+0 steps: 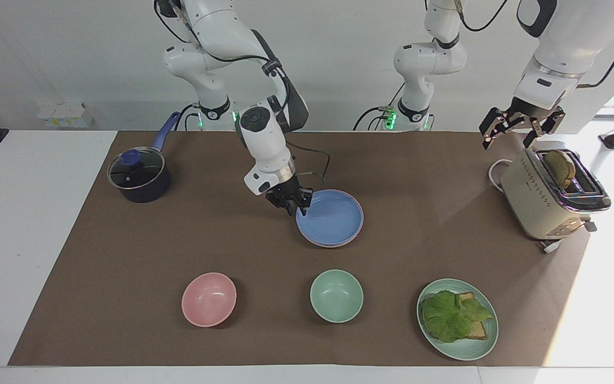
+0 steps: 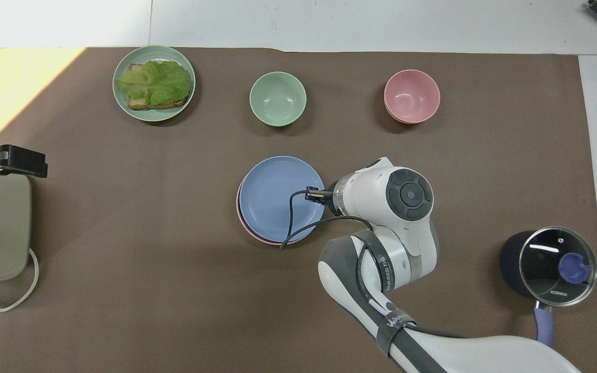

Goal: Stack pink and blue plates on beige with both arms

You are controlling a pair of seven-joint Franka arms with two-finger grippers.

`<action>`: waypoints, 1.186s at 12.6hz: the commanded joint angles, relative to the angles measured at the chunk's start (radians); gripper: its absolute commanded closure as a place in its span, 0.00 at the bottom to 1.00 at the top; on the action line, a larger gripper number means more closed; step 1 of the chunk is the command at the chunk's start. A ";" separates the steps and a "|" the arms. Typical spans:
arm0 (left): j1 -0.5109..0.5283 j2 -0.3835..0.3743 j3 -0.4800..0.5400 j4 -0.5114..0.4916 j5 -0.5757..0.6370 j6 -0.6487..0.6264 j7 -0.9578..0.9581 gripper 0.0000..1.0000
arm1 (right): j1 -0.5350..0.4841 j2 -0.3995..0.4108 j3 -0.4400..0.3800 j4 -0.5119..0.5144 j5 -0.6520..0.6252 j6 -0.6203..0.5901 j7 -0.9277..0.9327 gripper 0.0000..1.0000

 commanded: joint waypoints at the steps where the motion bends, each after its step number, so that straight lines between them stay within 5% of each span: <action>1: 0.008 -0.006 -0.001 0.009 -0.014 -0.021 0.000 0.00 | 0.008 -0.054 -0.009 0.005 -0.002 -0.065 0.032 0.00; 6: 0.008 -0.006 -0.001 0.009 -0.014 -0.021 0.000 0.00 | -0.175 -0.228 -0.014 0.005 -0.222 -0.300 0.017 0.00; 10: 0.008 -0.006 -0.001 0.009 -0.014 -0.021 0.000 0.00 | -0.348 -0.305 -0.016 0.047 -0.243 -0.424 -0.103 0.00; 15: 0.008 -0.006 -0.001 0.009 -0.014 -0.021 0.000 0.00 | -0.509 -0.313 -0.017 0.287 -0.264 -0.719 -0.244 0.00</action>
